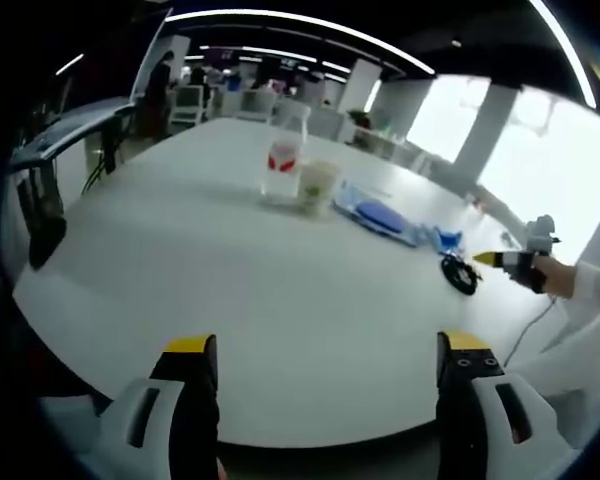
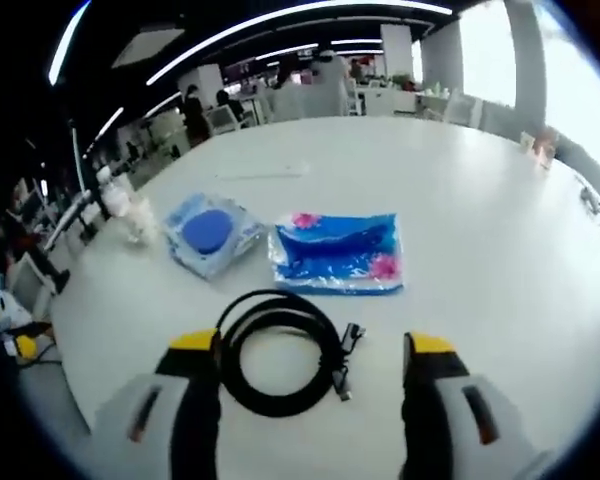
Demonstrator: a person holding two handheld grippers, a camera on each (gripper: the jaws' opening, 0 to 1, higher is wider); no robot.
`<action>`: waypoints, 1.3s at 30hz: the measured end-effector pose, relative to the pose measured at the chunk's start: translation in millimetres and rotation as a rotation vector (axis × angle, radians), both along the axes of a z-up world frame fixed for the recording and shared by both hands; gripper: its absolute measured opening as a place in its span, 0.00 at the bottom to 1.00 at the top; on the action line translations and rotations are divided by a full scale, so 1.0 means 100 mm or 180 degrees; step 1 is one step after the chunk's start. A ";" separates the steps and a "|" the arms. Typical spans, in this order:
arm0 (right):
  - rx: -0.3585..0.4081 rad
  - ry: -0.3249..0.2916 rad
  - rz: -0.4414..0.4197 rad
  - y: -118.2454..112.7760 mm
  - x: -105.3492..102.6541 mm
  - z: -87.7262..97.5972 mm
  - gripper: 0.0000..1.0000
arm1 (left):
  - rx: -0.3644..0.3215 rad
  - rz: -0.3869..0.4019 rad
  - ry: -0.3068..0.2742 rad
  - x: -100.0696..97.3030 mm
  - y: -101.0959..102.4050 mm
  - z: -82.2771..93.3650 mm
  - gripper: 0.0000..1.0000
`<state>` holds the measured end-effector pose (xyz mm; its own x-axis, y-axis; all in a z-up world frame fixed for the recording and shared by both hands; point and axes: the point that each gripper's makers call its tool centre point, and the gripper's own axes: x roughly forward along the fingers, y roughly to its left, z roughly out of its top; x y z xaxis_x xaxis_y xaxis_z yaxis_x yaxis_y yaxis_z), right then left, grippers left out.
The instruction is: Arrange the tabletop items into an orderly group along one side of the table until the central work area is clear of visible clutter.
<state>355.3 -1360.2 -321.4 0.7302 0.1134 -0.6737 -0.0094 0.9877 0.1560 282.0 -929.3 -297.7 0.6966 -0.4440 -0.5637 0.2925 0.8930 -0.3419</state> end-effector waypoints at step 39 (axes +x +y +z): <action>0.0176 -0.0105 0.0278 0.18 -0.32 0.19 0.69 | -0.0004 -0.0243 0.0037 0.01 -0.17 -0.06 0.87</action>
<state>323.7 -1341.8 -302.2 0.7376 0.2138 -0.6405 -0.1011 0.9728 0.2084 283.4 -945.8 -304.1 0.6542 -0.4962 -0.5708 0.3557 0.8679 -0.3468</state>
